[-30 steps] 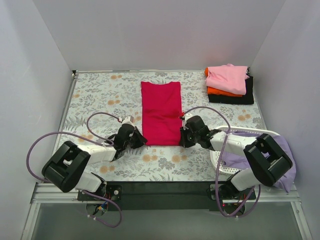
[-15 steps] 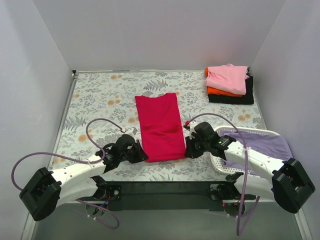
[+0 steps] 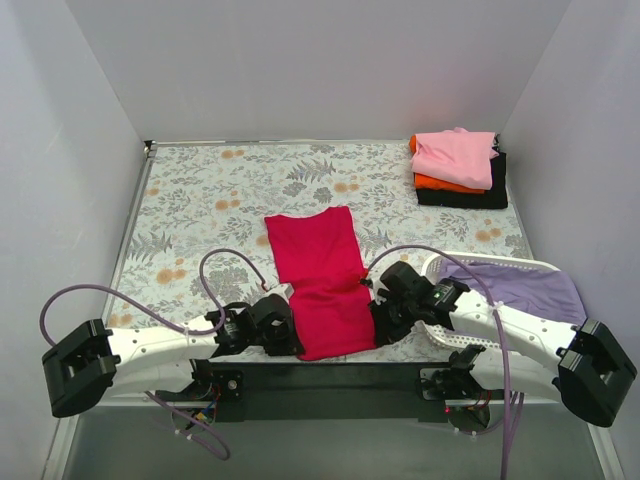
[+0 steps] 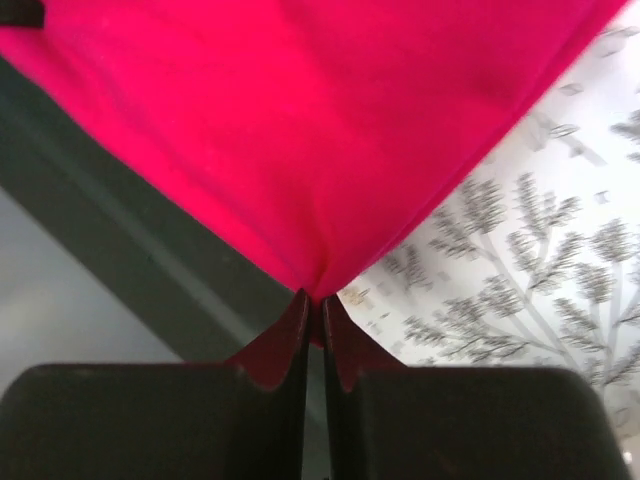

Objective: Fold and stack the t-shirts
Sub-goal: Fold the tshirt

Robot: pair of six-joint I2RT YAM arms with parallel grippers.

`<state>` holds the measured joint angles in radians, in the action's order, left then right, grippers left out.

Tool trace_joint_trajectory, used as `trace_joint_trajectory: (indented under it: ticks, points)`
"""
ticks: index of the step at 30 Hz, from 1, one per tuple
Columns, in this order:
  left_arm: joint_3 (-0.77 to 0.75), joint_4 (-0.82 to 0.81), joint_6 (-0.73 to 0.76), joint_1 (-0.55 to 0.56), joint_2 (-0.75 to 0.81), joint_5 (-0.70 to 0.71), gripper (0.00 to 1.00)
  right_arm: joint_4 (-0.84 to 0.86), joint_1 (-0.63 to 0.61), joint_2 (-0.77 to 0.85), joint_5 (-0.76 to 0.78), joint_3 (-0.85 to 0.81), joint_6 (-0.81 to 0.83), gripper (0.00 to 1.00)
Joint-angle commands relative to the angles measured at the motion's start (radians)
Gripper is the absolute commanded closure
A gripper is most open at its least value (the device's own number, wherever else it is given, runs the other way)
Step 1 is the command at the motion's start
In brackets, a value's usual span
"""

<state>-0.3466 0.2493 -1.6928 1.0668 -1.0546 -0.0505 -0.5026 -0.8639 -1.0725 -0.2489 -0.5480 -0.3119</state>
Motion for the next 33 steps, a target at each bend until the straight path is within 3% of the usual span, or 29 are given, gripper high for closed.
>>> trace_joint_trajectory:
  ticks: [1,4,9,14,20,28,31,33]
  points:
    - [-0.023,0.114,-0.034,0.039,0.043,-0.009,1.00,-0.108,-0.041,0.022,-0.082,-0.066,-0.003,0.99]
    - [-0.041,0.143,-0.033,0.053,0.093,-0.023,1.00,-0.114,-0.061,0.019,-0.177,-0.089,0.020,0.99]
    - [-0.109,0.240,-0.039,0.053,0.200,0.014,1.00,-0.154,-0.075,0.013,-0.204,-0.161,0.065,0.99]
    - [-0.138,0.252,-0.045,0.055,0.303,-0.040,1.00,-0.203,-0.078,0.008,-0.246,-0.248,0.115,0.99]
    - [-0.166,0.334,0.036,0.055,0.300,-0.133,1.00,-0.316,-0.076,-0.041,-0.297,-0.273,0.194,0.99]
    - [-0.198,0.390,0.088,0.055,0.370,-0.245,1.00,-0.360,-0.076,-0.024,-0.500,-0.308,0.279,0.99]
    - [-0.204,0.387,0.088,0.055,0.392,-0.238,1.00,-0.360,-0.075,-0.017,-0.536,-0.343,0.301,0.99]
    - [-0.213,0.380,0.078,0.055,0.401,-0.172,1.00,-0.353,-0.075,-0.018,-0.479,-0.368,0.295,0.99]
